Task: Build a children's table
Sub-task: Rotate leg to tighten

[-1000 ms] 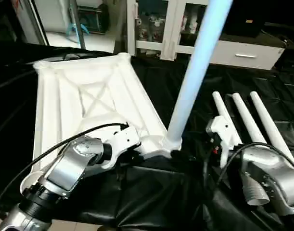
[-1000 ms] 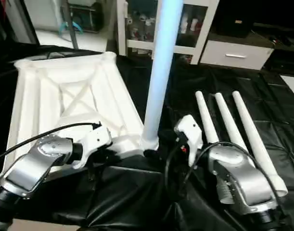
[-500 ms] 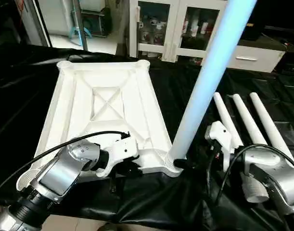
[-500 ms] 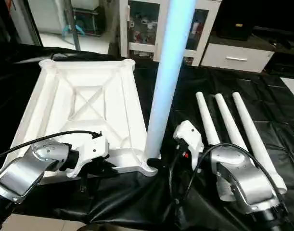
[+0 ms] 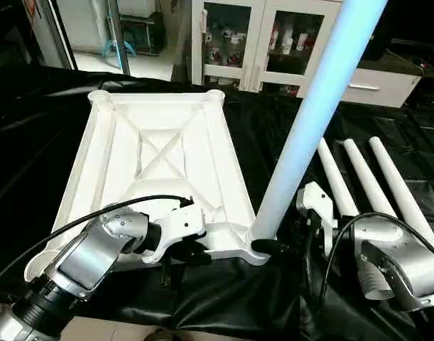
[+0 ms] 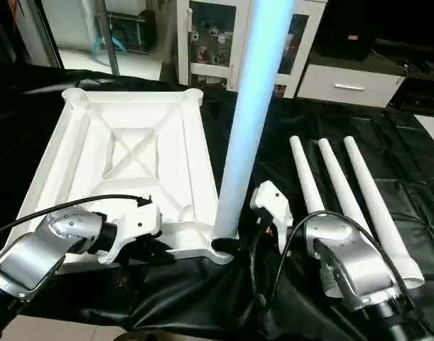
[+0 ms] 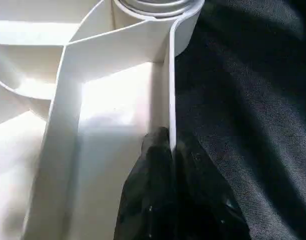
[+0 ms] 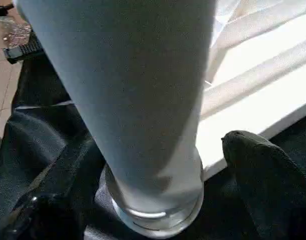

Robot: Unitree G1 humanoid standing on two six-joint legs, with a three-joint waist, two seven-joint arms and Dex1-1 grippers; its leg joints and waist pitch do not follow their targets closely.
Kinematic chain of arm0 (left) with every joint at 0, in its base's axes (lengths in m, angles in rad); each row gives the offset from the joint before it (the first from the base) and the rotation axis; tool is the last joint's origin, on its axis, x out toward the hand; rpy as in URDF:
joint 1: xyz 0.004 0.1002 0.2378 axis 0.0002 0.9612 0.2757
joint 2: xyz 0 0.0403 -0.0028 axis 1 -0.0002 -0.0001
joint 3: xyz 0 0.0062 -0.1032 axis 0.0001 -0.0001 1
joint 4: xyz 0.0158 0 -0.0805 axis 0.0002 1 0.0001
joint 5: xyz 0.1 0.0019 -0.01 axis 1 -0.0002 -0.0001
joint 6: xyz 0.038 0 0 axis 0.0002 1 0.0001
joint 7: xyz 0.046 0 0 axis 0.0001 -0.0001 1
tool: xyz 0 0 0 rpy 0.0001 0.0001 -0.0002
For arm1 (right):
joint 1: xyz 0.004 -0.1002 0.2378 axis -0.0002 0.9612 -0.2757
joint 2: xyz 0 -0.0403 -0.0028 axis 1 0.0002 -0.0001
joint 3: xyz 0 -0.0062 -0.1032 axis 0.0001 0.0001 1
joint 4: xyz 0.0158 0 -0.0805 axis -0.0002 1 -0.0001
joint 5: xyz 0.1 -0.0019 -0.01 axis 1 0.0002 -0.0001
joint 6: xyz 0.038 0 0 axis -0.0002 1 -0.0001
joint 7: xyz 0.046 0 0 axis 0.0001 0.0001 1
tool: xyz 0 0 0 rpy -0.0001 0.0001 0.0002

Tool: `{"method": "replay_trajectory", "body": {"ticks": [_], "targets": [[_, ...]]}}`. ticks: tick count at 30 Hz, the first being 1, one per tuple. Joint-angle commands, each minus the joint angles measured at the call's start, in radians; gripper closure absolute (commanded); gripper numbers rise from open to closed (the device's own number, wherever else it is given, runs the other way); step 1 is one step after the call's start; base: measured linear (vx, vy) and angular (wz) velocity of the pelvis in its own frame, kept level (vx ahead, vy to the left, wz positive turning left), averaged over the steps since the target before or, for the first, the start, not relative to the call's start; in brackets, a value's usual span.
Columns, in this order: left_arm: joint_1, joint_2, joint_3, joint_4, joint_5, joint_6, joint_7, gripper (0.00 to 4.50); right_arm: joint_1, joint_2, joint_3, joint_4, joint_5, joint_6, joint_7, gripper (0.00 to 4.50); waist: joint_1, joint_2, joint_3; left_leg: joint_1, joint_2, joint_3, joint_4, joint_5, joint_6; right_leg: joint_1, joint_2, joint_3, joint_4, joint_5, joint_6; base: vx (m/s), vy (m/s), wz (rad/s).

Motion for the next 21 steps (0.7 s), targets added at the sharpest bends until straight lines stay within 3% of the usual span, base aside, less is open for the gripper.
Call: {"method": "replay_trajectory", "body": {"ticks": [1,11,21], "targets": [[0.001,-0.002,-0.031,-0.024,-0.015,-0.008,-0.028,4.50,-0.009,-0.011,0.010,0.007,-0.019,-0.015,0.015,0.92,-0.005,0.007,-0.058,0.042,0.059,-0.032,-0.082,-0.343,-0.033,0.016,-0.044,0.022,-0.066,-0.274,-0.191,0.000,0.000,0.00],[-0.002,-0.005,-0.034,-0.016,-0.009,-0.014,-0.021,4.50,-0.015,-0.016,0.041,0.039,-0.049,-0.049,0.049,1.78,-0.004,0.005,-0.059,0.043,0.060,-0.031,-0.080,-0.334,-0.028,0.015,-0.045,0.022,-0.066,-0.270,-0.192,0.000,0.000,0.00],[0.000,-0.007,-0.038,-0.013,-0.006,-0.018,-0.017,4.50,-0.016,-0.007,0.057,0.061,-0.076,-0.072,0.059,1.97,-0.005,0.005,-0.059,0.043,0.059,-0.031,-0.080,-0.340,-0.029,0.016,-0.044,0.022,-0.066,-0.275,-0.191,0.000,0.000,0.00]]}}
